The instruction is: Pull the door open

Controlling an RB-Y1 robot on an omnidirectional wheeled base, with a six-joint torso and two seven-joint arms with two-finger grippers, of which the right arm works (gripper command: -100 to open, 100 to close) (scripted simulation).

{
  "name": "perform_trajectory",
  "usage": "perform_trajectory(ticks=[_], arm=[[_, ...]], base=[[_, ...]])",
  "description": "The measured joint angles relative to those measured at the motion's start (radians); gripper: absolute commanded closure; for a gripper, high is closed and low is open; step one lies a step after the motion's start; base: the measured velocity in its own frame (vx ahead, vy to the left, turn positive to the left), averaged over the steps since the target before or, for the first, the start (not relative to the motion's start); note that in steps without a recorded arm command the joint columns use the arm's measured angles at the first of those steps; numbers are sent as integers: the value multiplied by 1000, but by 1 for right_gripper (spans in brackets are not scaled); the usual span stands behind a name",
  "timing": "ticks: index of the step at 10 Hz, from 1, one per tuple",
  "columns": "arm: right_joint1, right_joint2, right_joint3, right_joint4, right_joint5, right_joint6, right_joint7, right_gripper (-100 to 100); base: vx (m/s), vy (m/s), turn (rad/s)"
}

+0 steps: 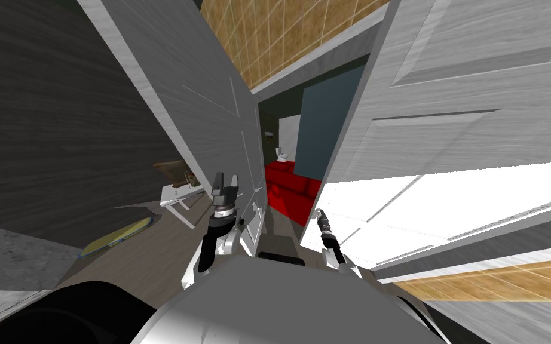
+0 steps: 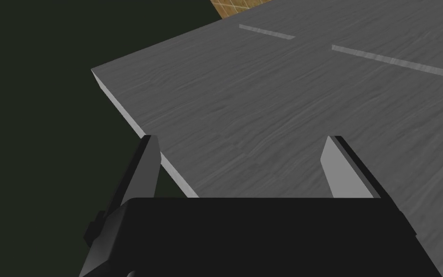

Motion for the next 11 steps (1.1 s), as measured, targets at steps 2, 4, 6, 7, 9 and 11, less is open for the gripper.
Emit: perform_trajectory(ticks=[2,4,6,7,9,11], arm=[[-1,-2,0,-2,-1,2,1,100],[0,-2,0,-1,-1,3,1,100],[1,-2,0,0,-1,4,1,100],[4,-12,-2,-5,2,2,-8,100],[19,-31,-4,-18,12,2,-29,100],[22,-54,-5,3,26,-15,-62,100]], base=[[-15,5,1],[-3,1,-2],[-53,1,81],[-136,8,148],[-189,14,152],[-236,-6,163]])
